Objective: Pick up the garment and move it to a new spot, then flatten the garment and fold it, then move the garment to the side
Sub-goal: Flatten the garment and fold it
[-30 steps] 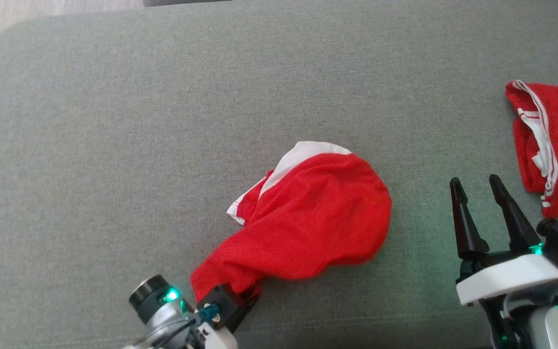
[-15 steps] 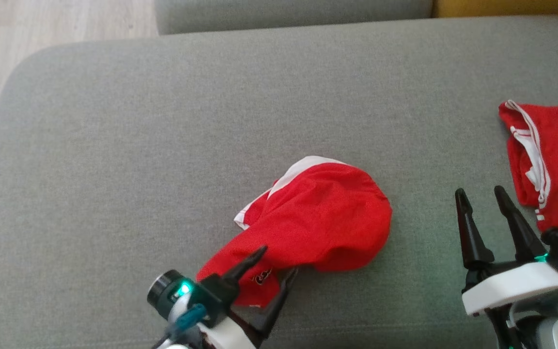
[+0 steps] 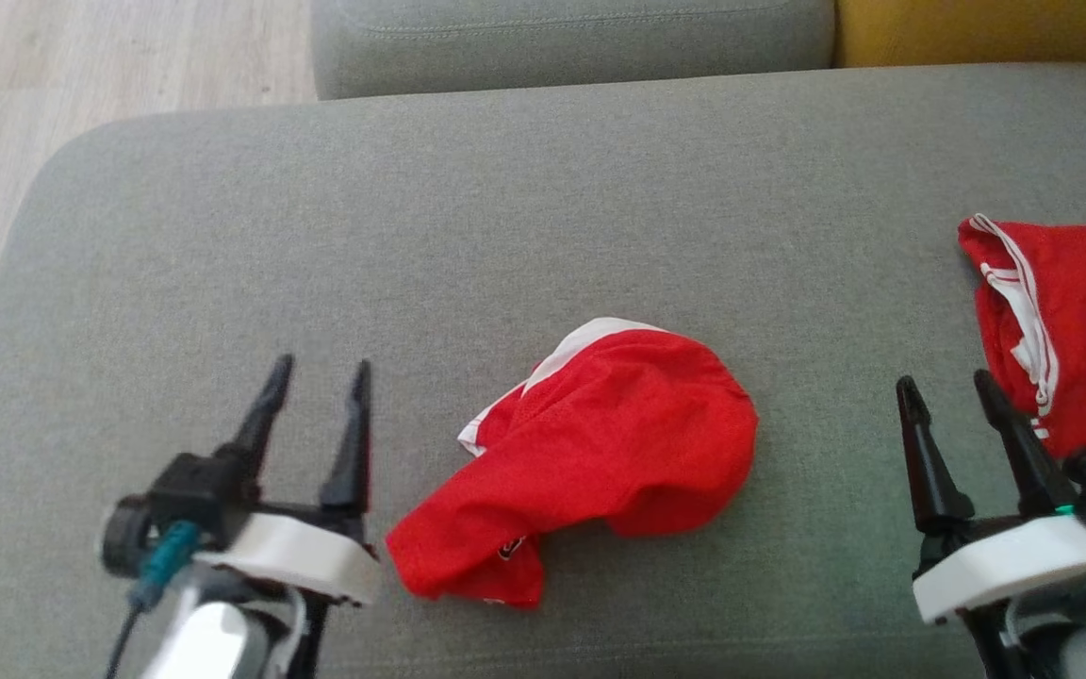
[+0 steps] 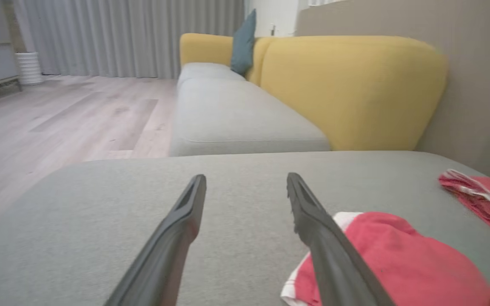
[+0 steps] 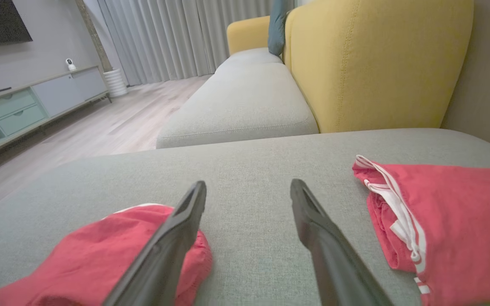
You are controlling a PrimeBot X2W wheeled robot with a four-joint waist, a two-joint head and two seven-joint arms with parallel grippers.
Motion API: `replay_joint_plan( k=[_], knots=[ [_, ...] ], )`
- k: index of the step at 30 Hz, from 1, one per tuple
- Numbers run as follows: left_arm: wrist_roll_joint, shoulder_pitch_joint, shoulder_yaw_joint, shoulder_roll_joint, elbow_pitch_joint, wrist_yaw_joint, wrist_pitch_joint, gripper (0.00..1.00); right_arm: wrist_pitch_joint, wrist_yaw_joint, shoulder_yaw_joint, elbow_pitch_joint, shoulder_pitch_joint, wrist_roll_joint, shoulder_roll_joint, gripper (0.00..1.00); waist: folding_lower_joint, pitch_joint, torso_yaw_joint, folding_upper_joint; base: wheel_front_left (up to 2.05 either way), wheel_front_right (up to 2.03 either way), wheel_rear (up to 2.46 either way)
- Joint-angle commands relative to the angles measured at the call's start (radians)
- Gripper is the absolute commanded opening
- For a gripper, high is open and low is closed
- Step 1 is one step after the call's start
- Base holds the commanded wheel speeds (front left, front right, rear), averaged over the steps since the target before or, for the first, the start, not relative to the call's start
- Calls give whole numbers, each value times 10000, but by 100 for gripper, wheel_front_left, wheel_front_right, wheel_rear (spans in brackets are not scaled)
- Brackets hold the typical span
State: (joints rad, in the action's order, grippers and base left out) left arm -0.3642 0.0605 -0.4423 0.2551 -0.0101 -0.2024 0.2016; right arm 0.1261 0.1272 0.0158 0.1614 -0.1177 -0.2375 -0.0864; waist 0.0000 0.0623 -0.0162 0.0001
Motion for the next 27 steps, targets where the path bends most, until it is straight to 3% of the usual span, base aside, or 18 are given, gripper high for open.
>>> replay_joint_plan(
  k=[1,6,17,27],
  knots=[
    [-16,243,598,307,-196,-114,152,100,93,35,-120,448,158,80,-242,100,0,-11,5,-1,0,0,0],
    [2,266,928,575,5,-208,271,100,213,35,-101,523,121,127,-265,100,0,-24,11,-1,0,0,0],
    [112,593,774,538,-56,-210,271,100,459,35,-310,319,449,-1,-751,100,0,391,287,-1,0,0,0],
    [323,1739,339,177,-54,68,334,100,1373,35,-2104,-1638,2540,-1222,-2337,100,0,1638,1120,-1,0,0,0]
  ],
)
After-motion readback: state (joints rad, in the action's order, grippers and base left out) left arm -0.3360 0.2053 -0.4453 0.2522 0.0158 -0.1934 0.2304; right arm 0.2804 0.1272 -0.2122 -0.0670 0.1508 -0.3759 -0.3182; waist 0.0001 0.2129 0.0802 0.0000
